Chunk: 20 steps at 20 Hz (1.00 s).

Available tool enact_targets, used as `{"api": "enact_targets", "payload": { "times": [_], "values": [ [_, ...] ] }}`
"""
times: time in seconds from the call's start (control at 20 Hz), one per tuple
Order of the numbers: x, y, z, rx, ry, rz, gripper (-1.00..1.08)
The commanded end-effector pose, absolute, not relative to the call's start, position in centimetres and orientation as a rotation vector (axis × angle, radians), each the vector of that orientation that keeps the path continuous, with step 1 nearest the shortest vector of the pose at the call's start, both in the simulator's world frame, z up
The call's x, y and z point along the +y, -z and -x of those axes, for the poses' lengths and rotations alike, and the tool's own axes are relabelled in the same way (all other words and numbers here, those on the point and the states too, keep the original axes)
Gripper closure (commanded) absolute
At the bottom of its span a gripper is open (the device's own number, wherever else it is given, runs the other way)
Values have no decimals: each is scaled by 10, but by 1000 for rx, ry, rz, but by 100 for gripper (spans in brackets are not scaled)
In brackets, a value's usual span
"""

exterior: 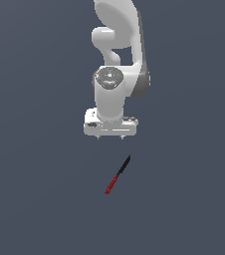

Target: Pick up the object and move it to a goal position.

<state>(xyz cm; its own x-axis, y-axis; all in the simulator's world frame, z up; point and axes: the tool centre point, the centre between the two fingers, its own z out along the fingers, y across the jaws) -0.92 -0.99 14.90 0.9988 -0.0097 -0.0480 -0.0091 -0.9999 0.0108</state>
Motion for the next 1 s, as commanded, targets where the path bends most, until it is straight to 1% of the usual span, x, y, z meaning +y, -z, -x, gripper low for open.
{"api": "enact_targets", "payload": {
  "times": [0.0,0.15,0.45,0.95],
  "values": [
    [-10,-149,9,-15,75,-3130,-92],
    [-4,-148,9,4,77,-3129,-92],
    [24,-145,13,109,83,-3119,-92],
    [24,-141,5,45,79,-3123,-92]
  ]
}}
